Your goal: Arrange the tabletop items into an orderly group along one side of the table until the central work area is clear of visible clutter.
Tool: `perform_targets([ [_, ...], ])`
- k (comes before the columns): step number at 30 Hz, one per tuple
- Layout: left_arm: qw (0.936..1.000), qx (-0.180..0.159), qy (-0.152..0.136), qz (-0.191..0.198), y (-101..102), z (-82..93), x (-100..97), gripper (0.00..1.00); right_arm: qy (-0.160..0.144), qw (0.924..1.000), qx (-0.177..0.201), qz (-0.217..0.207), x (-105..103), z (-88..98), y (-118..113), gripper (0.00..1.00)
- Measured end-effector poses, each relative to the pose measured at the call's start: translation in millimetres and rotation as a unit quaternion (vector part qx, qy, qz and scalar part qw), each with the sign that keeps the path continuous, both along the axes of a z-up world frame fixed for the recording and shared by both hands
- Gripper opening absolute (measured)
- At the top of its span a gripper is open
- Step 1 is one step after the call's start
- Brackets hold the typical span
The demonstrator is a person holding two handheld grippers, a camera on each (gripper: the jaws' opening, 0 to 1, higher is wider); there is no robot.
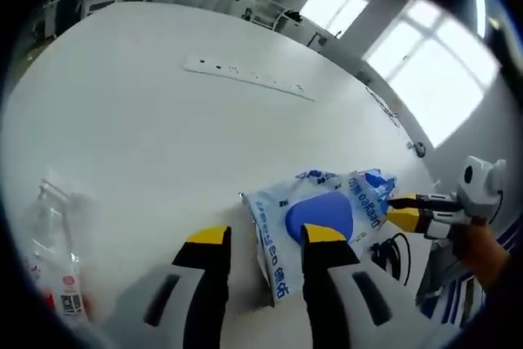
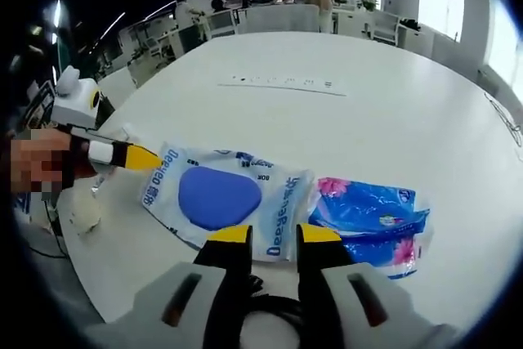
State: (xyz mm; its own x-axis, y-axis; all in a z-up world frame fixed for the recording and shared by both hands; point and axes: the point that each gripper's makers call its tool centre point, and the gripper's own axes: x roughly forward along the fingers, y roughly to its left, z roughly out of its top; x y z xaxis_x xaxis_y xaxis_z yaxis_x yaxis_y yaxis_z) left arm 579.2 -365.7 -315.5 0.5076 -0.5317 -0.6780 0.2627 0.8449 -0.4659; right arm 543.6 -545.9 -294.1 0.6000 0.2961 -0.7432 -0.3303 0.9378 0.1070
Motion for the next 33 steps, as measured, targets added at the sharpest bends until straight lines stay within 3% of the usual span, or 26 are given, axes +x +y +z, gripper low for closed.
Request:
perform_targets([
  [13, 0.9997, 0.000, -0.020, -0.012, 2.1, 15.2, -3.7, 0.56, -0.015, 0.9996, 0.017, 0.015, 0.8, 17.4, 9.0, 0.30],
  [33, 0.9986, -0.011, -0.048, -0.020, 12.8, 45.9, -11.7, 0.70, -0.039, 0.9962, 0.056, 0.054, -3.1, 52.0, 28.4, 0.46],
])
